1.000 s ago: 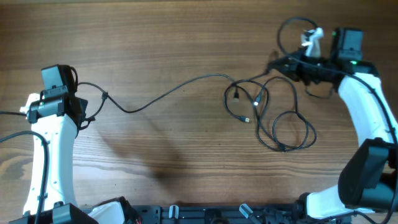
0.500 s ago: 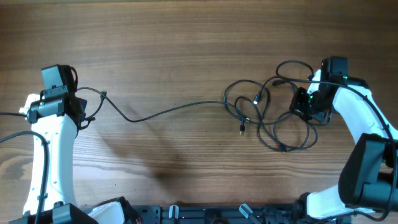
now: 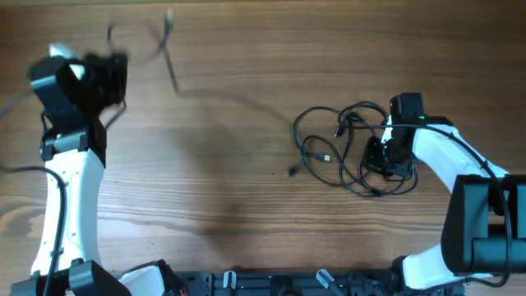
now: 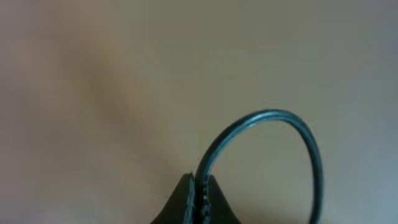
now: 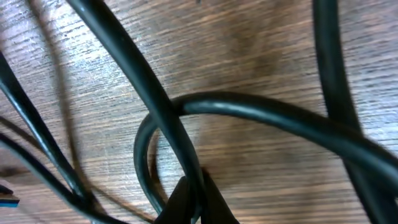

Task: Untangle cables

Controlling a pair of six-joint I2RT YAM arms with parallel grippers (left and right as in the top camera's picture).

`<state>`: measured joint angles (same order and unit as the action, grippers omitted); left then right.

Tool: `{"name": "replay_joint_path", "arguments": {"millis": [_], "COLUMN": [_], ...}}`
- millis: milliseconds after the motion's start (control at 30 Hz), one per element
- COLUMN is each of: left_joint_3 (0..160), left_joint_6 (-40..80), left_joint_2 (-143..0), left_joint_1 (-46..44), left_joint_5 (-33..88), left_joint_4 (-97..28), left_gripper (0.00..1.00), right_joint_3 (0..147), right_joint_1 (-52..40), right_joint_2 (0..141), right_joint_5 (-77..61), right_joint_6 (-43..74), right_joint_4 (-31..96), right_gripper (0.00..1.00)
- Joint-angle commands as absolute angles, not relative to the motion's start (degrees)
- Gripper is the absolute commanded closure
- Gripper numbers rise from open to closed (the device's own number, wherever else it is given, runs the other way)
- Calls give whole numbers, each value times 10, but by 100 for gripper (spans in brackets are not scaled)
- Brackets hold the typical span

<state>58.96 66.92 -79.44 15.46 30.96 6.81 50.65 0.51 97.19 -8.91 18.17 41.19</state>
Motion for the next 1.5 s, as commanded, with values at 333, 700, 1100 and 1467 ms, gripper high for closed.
{"name": "replay_joint_path", "arguments": {"millis": [333,700,1100,1467], "left_joint_3": [599,599,599,599], "left_joint_6": [1239,1250,1202,954], "left_joint_2": [-787,-787,-787,-787], "left_joint_1": [293,435,314,166], "left_joint_5": [355,459,641,752], "left_joint_4": [619,559,559,442], "left_gripper": [96,96,96,96], "right_joint_3": [449,432,515,533], "right_joint_1": [-4,-4,-46,-136], "right_joint_2": [980,980,975,974], "right_joint_5": [-130,-264,-571,-482], "right_joint_6": [163,75,-88,99], "right_joint_4": [335,283,309,155], "right_gripper": [96,94,46,14]}}
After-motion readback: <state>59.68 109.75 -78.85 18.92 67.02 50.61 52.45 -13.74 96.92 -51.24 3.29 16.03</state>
